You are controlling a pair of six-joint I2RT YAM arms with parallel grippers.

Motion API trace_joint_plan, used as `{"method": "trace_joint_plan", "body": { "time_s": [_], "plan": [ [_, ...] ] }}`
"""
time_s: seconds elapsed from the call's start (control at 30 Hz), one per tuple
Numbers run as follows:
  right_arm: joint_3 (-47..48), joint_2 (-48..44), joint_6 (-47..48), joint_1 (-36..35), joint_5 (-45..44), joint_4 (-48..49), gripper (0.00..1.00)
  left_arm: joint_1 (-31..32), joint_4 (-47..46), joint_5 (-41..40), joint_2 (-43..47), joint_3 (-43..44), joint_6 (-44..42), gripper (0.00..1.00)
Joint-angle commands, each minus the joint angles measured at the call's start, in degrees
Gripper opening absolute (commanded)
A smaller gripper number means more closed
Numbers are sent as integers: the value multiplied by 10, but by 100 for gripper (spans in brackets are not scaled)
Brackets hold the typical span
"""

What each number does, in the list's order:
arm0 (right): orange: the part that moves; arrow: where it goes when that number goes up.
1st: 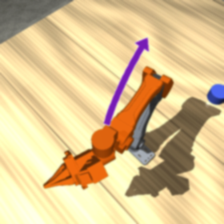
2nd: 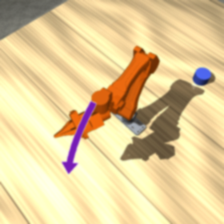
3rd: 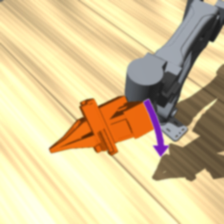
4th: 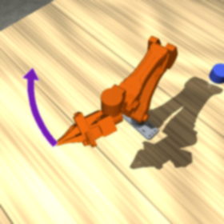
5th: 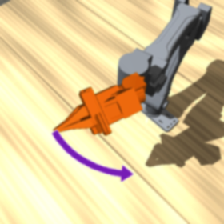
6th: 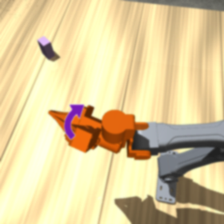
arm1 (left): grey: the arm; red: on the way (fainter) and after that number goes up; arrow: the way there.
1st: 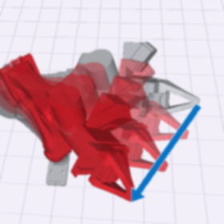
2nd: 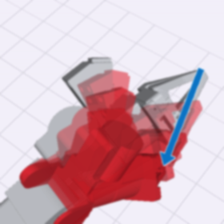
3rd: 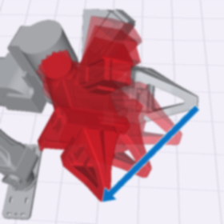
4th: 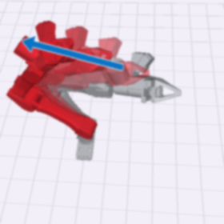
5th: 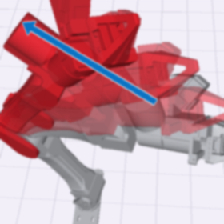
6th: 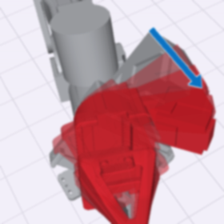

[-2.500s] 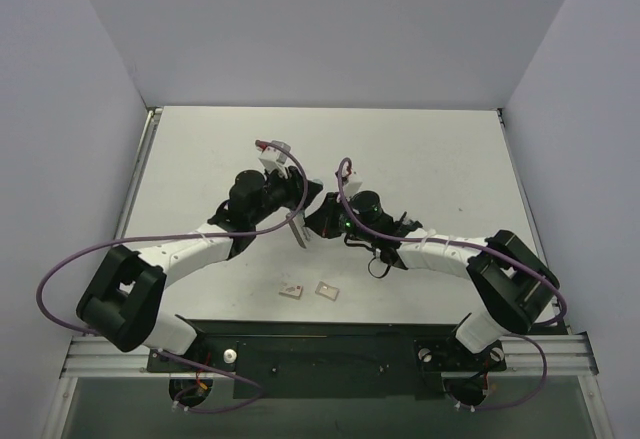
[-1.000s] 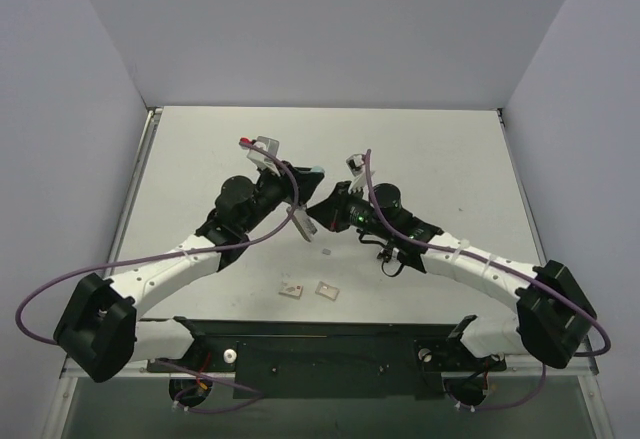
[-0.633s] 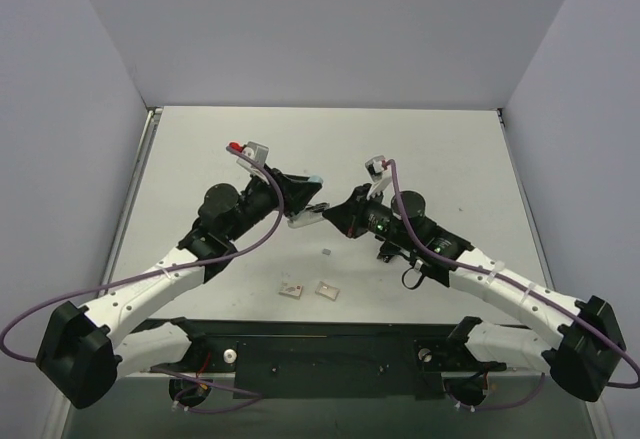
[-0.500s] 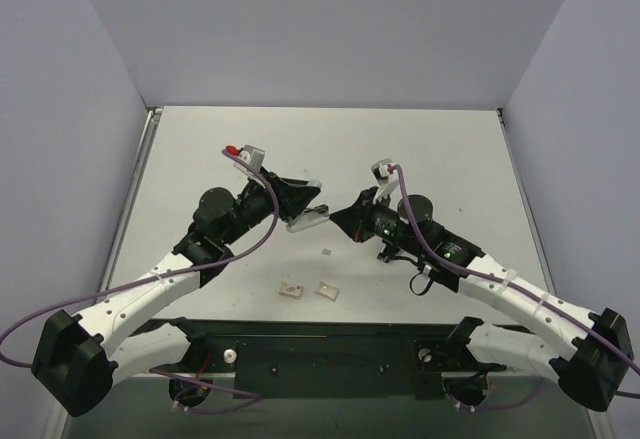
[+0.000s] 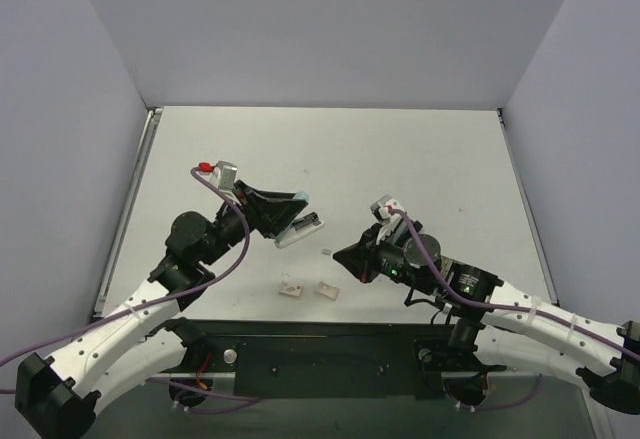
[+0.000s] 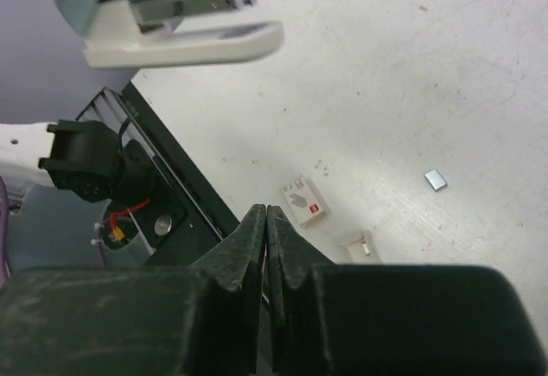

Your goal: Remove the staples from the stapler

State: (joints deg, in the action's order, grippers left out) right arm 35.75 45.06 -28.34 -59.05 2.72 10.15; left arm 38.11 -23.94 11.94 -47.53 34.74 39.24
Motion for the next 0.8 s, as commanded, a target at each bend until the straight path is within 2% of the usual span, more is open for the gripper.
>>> {"method": "trace_joint_plan", "body": {
  "time_s": [0.0,0.23,0.77],
  "plan": [
    [-20,13,-13,-42,-56,50,0,4,-33,8,37,-10,53,0],
    [0,42,16,-93,-53,94,0,4,-22,39,48,-19,103,0],
    [67,91,71,-96,-42,116,0,4,-68,110,62,-78,197,0]
  ]
}}
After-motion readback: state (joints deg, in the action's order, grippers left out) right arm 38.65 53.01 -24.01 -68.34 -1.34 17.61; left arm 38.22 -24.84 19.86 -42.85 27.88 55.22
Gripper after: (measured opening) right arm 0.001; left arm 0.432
